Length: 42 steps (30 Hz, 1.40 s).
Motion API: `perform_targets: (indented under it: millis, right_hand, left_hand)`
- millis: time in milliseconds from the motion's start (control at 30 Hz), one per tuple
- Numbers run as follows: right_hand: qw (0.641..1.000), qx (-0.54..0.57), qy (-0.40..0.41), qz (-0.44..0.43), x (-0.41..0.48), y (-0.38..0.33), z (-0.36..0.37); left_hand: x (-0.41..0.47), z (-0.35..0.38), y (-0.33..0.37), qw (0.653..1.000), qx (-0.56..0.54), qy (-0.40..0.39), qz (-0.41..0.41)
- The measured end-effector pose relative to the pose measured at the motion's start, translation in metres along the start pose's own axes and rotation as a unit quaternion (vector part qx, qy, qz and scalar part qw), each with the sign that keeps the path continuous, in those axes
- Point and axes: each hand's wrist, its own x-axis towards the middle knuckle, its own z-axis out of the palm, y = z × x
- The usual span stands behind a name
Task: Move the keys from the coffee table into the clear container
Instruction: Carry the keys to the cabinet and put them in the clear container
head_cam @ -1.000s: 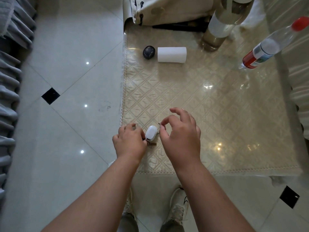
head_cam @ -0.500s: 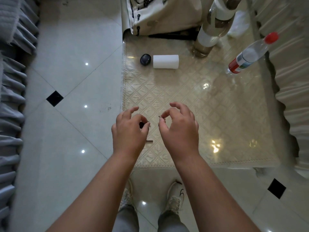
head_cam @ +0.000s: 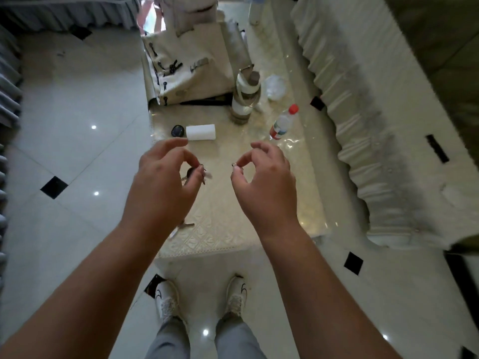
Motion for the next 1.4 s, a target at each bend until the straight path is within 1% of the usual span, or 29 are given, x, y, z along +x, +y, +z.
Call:
perform_targets:
  millis: [133,267,367,567,767,900,1033,1167,1400]
  right_hand:
    - [0.999,-0.013,0.015,-0.028,0.005,-0.018,-0.070]
    - [0.996,-0.031,0.061,-0.049,0.010,-0.039,-0.134]
    - [0.993,-0.028,0.104,-0.043,0.004,-0.056,-0.170]
    - [0.988,-0.013,0.153,-0.010,-0.031,-0.083,-0.213]
    - [0.977,-0.019,0.212,0.030,-0.085,-0.111,-0.239]
    - [0.966,-0.033,0.247,0.071,-0.121,-0.125,-0.248]
    - [0.954,-0.053,0.272,0.109,-0.162,-0.124,-0.255]
    - [0.936,-0.080,0.298,0.171,-0.205,-0.110,-0.264]
    - [0.907,-0.083,0.315,0.266,-0.278,-0.065,-0.287]
  left_hand:
    - [0.007,-0.041,0.056,0.999,-0.007,0.014,0.044]
    - [0.014,-0.079,0.111,0.995,-0.032,0.027,0.089]
    - [0.016,-0.105,0.140,0.991,-0.044,0.024,0.120]
    - [0.002,-0.148,0.171,0.982,-0.064,0.017,0.178]
    - [-0.027,-0.182,0.183,0.974,-0.087,-0.026,0.206]
    - [-0.049,-0.187,0.187,0.959,-0.096,-0.064,0.260]
    - [-0.072,-0.180,0.193,0.947,-0.093,-0.097,0.292]
    - [-0.096,-0.165,0.207,0.926,-0.102,-0.145,0.332]
    - [-0.137,-0.117,0.253,0.894,-0.094,-0.208,0.384]
